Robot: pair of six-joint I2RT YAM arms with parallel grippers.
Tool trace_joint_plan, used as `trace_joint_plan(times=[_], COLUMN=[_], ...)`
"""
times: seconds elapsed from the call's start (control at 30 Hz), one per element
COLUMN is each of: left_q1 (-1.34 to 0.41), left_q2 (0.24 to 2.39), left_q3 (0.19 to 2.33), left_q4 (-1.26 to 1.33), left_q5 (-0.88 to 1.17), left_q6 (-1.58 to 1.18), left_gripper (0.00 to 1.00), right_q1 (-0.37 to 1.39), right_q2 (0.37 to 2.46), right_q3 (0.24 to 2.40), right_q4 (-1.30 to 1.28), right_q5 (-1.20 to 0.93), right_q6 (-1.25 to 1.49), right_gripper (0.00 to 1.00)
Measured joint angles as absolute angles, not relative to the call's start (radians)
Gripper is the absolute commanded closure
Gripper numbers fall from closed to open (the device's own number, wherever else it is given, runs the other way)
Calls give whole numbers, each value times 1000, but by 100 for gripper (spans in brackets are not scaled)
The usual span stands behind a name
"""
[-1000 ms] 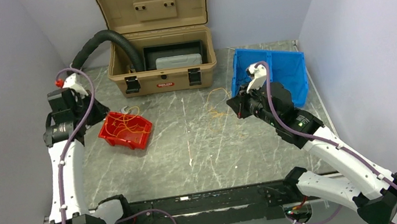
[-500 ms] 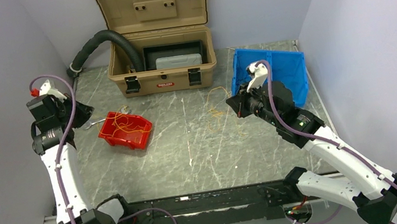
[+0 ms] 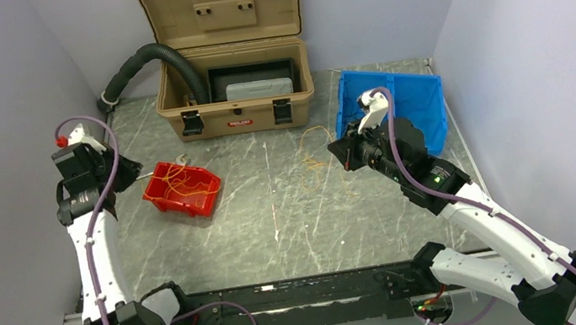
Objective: Untangle the cables
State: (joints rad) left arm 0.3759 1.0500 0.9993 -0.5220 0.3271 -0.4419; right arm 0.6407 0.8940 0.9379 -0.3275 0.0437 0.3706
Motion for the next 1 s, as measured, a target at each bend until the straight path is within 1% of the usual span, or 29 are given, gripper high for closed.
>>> trace_joint_plan(times=[0.2, 0.37, 0.5, 0.6, 0.83, 1.0], left_q1=[236, 118, 82, 63, -39, -104], left_q2=[1096, 1197, 1312, 1357, 1466, 1577], left_q3=[999, 1011, 1058, 1092, 1200, 1229], left_q4=[-524, -588, -673, -722, -780, -803], left_q5=[244, 77, -58, -144, -251, -324], left_q6=[-421, -382, -332, -285, -203, -177], left_gripper=[100, 100, 100, 100, 100, 100], right_q1=[641, 641, 641, 641, 640, 638], right_q2=[894, 892, 889, 889, 881, 850], right_q3=[938, 937, 937, 937, 937, 937], right_q4=[-321, -310, -303, -303, -304, -303], right_q5=[43, 43, 43, 43, 43, 43], right_q6=[371, 371, 371, 370, 367, 369], right_gripper=[100, 100, 100, 100, 100, 100])
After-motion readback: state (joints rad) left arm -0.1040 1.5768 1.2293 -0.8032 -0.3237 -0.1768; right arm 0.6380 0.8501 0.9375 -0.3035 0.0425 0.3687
